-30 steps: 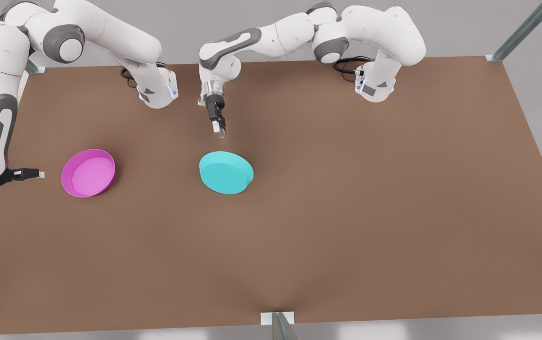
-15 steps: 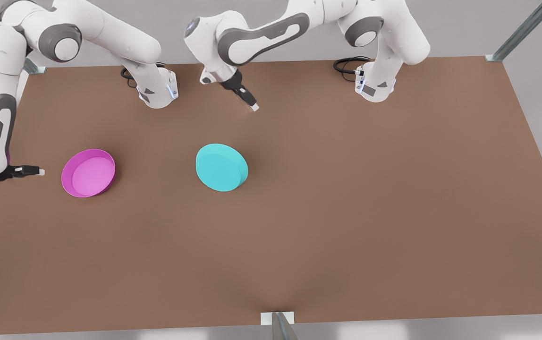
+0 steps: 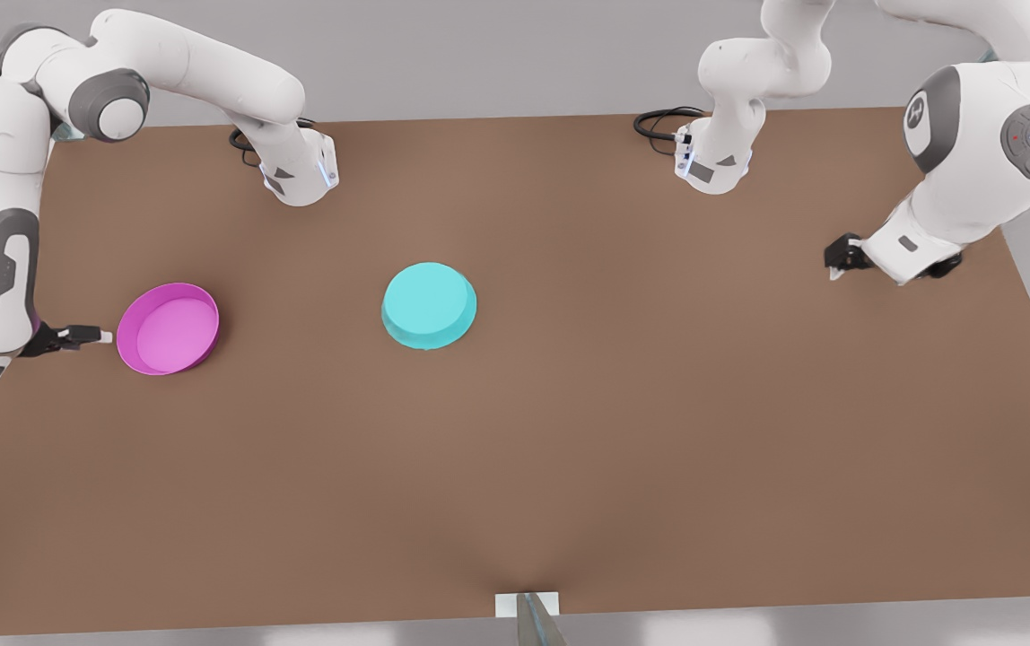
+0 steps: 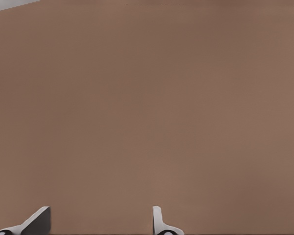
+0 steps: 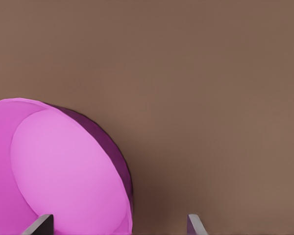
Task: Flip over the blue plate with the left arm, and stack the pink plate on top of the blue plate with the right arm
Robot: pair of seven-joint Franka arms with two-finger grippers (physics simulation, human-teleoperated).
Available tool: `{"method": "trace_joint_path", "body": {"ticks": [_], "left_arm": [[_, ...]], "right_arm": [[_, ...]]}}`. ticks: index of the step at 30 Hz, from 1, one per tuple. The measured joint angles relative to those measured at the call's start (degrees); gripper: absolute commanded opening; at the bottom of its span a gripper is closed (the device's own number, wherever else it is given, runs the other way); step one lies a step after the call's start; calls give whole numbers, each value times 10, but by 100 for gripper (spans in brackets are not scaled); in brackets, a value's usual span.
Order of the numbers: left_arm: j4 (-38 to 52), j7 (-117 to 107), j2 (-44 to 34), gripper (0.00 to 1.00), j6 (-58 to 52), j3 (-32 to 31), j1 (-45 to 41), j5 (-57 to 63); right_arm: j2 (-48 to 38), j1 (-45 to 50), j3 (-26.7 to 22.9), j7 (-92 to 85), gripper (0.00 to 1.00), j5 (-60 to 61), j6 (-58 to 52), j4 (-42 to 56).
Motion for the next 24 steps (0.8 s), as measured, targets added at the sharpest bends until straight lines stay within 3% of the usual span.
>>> {"method": "trace_joint_path", "body": {"ticks": [1, 7, 8, 10, 15, 18, 22, 24], "left_arm": [[-48, -10, -26, 100, 52, 0, -1, -3], [-52, -15, -16, 100, 41, -3, -5, -6], [-52, -17, -15, 100, 43, -3, -3, -6], [-51, -18, -15, 100, 57, -3, -2, -6], [-46, -18, -24, 100, 67, -3, -6, -5], [-46, -25, -26, 100, 60, -4, -4, -5], [-45, -30, -27, 100, 59, -4, -6, -5], [-45, -30, -27, 100, 59, -4, -4, -5]], "right_arm": [[1, 0, 0, -16, 100, -1, -16, -2], [27, 0, 0, -42, 99, -1, -11, -1], [29, 0, 0, -41, 96, 0, -11, -1], [29, 3, 0, -40, 79, -1, -11, -1], [10, 7, 8, -29, 79, -1, 25, -39], [10, 7, 8, -30, 70, -1, 57, -46], [6, 8, 8, -30, 69, -1, 69, -58], [7, 7, 14, -30, 54, -1, 68, -60]]}}
